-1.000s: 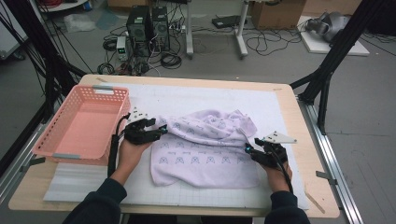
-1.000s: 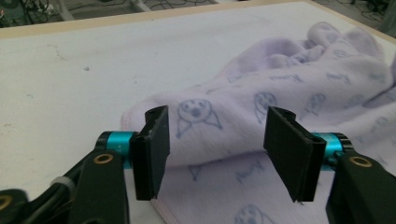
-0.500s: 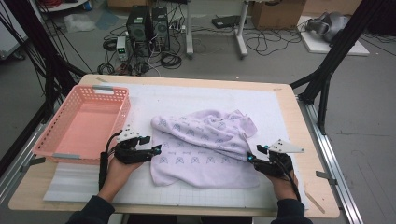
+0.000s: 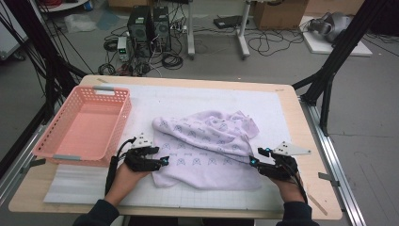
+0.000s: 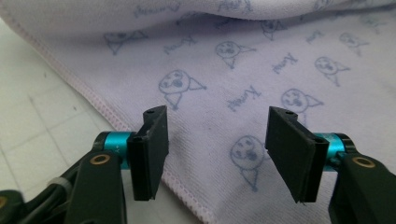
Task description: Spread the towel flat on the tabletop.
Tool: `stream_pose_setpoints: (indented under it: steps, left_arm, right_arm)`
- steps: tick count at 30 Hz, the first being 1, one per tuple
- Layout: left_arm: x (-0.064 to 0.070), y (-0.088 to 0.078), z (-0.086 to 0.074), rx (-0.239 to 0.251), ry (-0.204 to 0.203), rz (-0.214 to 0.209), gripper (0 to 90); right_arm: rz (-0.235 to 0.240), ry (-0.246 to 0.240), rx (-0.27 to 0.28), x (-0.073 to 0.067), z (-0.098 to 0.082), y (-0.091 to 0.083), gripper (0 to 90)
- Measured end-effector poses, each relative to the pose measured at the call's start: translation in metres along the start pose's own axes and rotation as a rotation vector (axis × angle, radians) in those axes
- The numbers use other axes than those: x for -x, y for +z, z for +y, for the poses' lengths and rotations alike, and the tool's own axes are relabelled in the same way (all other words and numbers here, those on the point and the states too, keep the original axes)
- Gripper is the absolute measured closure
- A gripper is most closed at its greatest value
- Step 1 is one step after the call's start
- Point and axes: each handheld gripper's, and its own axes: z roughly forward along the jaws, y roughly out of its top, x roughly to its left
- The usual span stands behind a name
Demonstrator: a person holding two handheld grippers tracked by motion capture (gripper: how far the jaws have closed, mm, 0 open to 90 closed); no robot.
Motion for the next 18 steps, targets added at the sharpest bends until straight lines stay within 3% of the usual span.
stream_pose_setpoints:
  steps: [2,5,7,9,11,13,15,18]
  left_arm:
    - [0.004,0.0,0.0,0.0,0.043,0.041,54.6]
    - [0.002,0.0,0.001,0.003,0.024,0.031,82.7]
    - [0.0,0.0,0.001,0.006,0.005,0.027,85.7]
    - [-0.004,-0.001,0.002,0.018,-0.012,0.042,86.5]
    - [-0.011,-0.004,0.003,0.046,-0.041,0.074,87.9]
    - [-0.017,-0.006,0.004,0.054,-0.058,0.087,87.9]
    - [-0.019,-0.004,0.006,0.055,-0.053,0.114,88.0]
    - [-0.022,0.003,0.01,0.054,-0.031,0.159,88.2]
  right_arm:
    - [0.013,-0.007,-0.033,0.0,-0.003,0.001,45.1]
    - [0.02,-0.004,-0.096,0.001,-0.009,0.009,43.2]
    - [0.028,-0.012,-0.134,0.0,-0.012,0.017,41.8]
    - [-0.013,-0.044,-0.172,-0.005,-0.014,0.024,42.2]
    - [-0.014,-0.036,-0.168,-0.006,-0.011,0.026,65.4]
    - [-0.001,-0.033,-0.177,-0.007,-0.008,0.03,78.4]
    - [-0.022,-0.057,-0.185,-0.01,-0.004,0.034,80.7]
    - [-0.094,-0.059,-0.171,-0.008,0.001,0.042,81.4]
